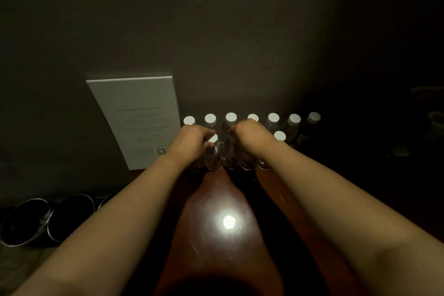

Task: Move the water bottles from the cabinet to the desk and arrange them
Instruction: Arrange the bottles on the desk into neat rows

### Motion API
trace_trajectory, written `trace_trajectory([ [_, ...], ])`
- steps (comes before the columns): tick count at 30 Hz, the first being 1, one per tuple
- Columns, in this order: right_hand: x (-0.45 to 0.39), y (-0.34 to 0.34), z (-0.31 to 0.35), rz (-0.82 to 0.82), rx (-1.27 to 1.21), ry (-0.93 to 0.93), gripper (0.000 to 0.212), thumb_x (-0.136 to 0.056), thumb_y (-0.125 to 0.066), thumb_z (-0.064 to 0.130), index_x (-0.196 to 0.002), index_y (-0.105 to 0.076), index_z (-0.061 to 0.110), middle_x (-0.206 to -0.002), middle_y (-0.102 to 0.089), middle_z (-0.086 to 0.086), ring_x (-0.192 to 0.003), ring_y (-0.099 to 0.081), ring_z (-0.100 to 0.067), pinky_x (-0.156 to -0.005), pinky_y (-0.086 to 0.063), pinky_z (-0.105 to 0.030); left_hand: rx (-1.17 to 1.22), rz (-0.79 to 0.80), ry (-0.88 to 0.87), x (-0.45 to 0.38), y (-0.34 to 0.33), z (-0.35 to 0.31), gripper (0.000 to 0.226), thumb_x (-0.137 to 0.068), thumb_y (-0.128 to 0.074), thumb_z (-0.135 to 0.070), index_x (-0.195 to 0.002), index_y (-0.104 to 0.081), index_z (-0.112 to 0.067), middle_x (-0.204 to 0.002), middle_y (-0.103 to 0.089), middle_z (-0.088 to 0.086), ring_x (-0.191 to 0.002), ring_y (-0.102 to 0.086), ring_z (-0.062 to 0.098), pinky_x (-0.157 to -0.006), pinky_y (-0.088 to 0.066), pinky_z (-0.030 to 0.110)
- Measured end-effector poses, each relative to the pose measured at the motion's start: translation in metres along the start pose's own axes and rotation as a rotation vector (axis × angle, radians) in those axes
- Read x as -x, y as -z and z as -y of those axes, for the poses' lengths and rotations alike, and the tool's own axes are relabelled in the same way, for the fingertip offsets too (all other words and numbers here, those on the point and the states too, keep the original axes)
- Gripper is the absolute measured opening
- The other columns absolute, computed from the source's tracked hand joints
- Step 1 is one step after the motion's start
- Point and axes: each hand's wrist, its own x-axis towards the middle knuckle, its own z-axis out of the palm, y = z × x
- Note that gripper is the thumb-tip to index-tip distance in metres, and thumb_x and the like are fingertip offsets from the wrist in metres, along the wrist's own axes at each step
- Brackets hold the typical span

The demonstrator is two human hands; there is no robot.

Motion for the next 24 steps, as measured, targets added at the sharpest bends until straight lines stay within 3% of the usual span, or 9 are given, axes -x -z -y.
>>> trace_trajectory([
  [6, 0.006, 0.002, -0.001, -0.034, -0.039, 0.009, 0.022, -0.09, -0.054, 0.01, -0.107, -0.069, 0.011, -0.101, -0.066, -0.015, -0.094, -0.063, -0.032, -0.081, -0.053, -0.038, -0.001, -0.01, -0.001, -0.003, 0.0, 0.001, 0.038, -0.083, -0.076, -0.023, -0.12, -0.07, -0.017, -0.109, -0.073, 0.005, -0.102, -0.067, 0.022, -0.085, -0.048, 0.027],
  [17, 0.002, -0.002, -0.002, -0.021, -0.034, 0.033, 0.027, -0.092, -0.051, 0.01, -0.114, -0.067, 0.012, -0.11, -0.065, -0.015, -0.101, -0.064, -0.033, -0.088, -0.053, -0.041, -0.073, -0.032, -0.008, -0.002, 0.001, -0.002, 0.028, -0.084, -0.075, -0.027, -0.11, -0.074, -0.018, -0.1, -0.075, 0.004, -0.094, -0.069, 0.024, -0.079, -0.054, 0.033],
  [21, 0.001, -0.005, -0.002, -0.011, -0.025, 0.045, 0.025, -0.095, -0.049, 0.013, -0.114, -0.066, 0.013, -0.111, -0.064, -0.015, -0.102, -0.063, -0.034, -0.086, -0.053, -0.039, -0.124, -0.006, 0.013, -0.003, 0.0, -0.004, 0.024, -0.082, -0.075, -0.029, -0.098, -0.074, -0.011, -0.089, -0.074, 0.006, -0.085, -0.068, 0.025, -0.074, -0.054, 0.037],
  [24, 0.007, -0.003, -0.01, -0.006, -0.08, 0.071, 0.034, -0.093, -0.057, 0.018, -0.127, -0.064, 0.019, -0.12, -0.063, -0.014, -0.11, -0.061, -0.033, -0.094, -0.051, -0.041, -0.146, 0.02, 0.029, -0.005, 0.002, -0.006, 0.027, -0.081, -0.076, -0.031, -0.097, -0.072, -0.01, -0.088, -0.072, 0.006, -0.084, -0.065, 0.025, -0.072, -0.05, 0.034],
])
